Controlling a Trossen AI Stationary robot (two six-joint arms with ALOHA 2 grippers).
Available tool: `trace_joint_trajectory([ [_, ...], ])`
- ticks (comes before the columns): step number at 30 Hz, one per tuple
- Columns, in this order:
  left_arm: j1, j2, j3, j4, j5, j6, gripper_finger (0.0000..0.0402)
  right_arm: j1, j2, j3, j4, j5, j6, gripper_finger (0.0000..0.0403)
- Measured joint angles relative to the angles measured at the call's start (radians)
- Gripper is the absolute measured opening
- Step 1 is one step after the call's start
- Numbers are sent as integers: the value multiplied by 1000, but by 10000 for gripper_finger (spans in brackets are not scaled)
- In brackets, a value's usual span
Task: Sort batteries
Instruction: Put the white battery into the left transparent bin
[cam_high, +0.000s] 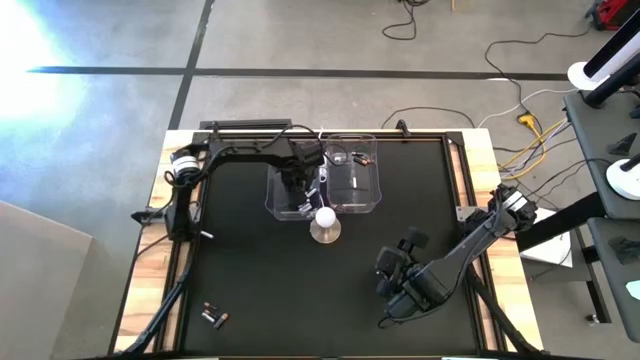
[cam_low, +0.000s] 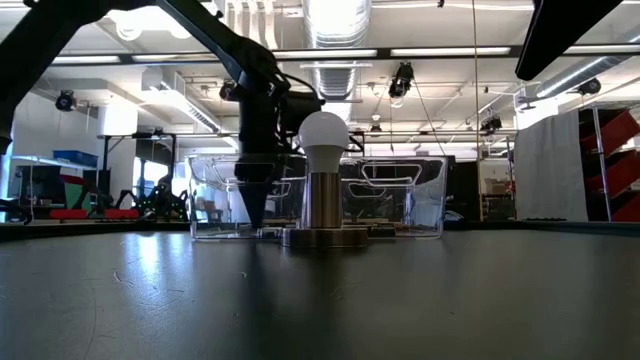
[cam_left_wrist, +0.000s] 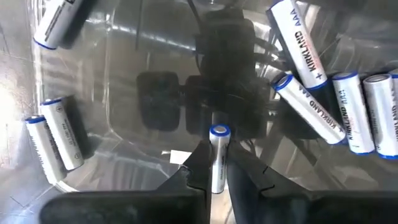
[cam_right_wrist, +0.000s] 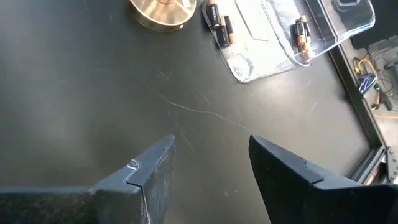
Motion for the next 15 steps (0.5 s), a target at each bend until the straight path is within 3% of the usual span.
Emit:
trace_joint_trajectory([
  [9, -7, -96, -1, -23, 0, 2, 93, 0, 0, -5, 2, -3, 14, 199],
  [15, -56, -273, -42, -62, 36, 51, 156, 0, 0, -7, 5, -4, 19, 199],
])
